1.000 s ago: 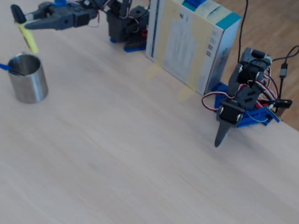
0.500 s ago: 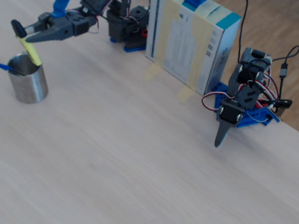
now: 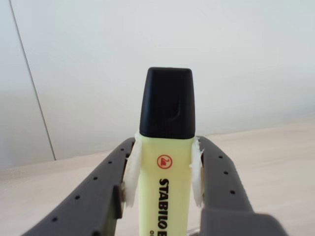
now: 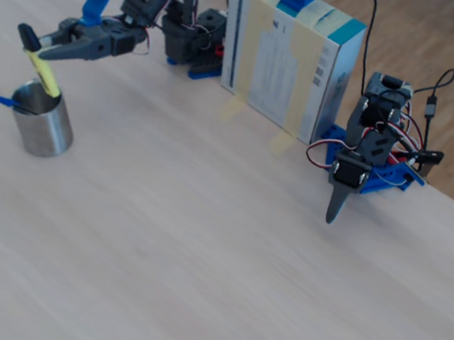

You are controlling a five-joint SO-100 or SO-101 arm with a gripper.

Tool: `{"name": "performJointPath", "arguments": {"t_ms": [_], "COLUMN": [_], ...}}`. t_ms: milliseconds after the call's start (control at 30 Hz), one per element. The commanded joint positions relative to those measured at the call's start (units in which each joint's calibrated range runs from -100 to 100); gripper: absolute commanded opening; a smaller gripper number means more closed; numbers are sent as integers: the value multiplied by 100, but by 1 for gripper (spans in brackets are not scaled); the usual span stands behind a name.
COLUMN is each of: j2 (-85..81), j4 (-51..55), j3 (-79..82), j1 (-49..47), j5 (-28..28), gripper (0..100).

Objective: Grab the yellow pen and put it in the silver cup.

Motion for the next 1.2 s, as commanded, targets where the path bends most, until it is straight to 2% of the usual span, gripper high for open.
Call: {"name": "performJointPath", "arguments": {"t_ms": [0, 900, 1167], "j2": [56, 1336, 1444], "j4": [-111, -103, -77], "j3": [-337, -1870, -1861], "j1": [-17, 53, 201], "j5": [44, 226, 231], "gripper": [9, 9, 9]}}
